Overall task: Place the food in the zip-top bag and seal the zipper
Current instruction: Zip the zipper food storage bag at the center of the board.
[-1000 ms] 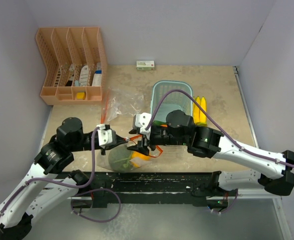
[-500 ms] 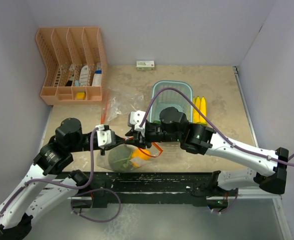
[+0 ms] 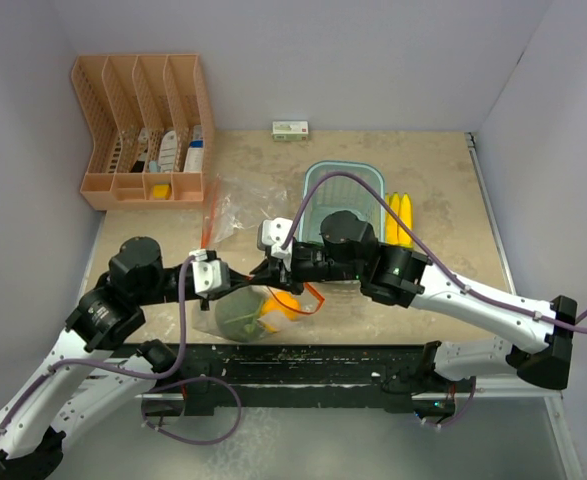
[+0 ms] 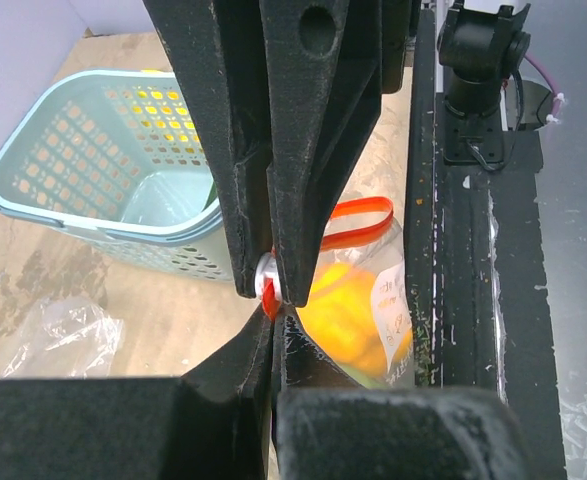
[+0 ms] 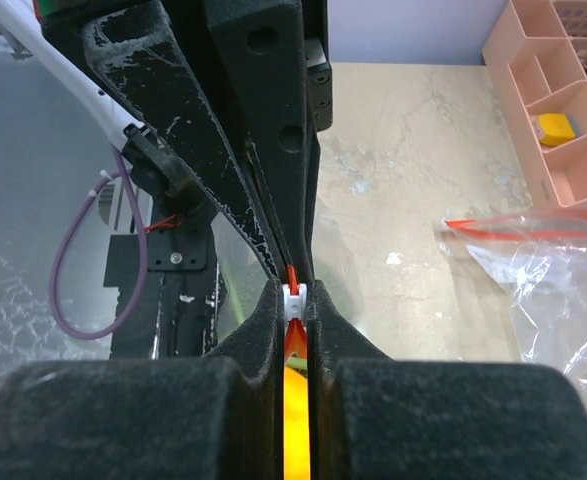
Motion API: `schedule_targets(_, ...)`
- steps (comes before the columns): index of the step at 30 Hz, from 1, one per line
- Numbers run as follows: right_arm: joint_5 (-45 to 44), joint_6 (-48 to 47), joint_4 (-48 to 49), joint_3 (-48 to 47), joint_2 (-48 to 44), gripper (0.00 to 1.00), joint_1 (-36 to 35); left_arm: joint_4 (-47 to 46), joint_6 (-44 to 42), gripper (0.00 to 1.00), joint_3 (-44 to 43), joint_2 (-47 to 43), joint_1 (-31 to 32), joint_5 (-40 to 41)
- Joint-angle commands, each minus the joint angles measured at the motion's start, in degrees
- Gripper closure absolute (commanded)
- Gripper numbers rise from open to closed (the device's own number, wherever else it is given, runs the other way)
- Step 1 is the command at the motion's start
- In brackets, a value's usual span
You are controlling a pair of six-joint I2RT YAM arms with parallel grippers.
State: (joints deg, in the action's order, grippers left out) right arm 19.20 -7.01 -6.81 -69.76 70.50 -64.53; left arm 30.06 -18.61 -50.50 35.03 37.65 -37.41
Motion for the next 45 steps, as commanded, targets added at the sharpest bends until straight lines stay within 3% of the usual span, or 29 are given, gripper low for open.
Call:
schedule_targets(1,-2.2,1.5,1.1,0.2,-2.6,1.00,1.4,-4.4,0.7,1.00,-1.8,-2.1,0.1,0.4)
schedule_targets(21,-2.3,3.1,-0.2,3.8,-2.4,1.00,3.1,-8.0,2.7,1.00,-1.3,-3.8,0.1,4.6)
schedule_targets(33,-0.1,2.6,0.3,0.2,-1.3,1.00,3.1,-7.0,1.6,1.00,-0.3,1.3,0.1,0.0)
schedule_targets(40,1.0,2.2,0.1,-1.0,-0.4,1.00,3.1,-6.1,2.6,0.93,0.1,2.2,0.1,2.6)
schedule_targets(45,1.0,2.3,0.1,-1.1,-0.4,1.00,3.1,-5.6,3.5,0.81,1.3,2.6,0.1,1.9)
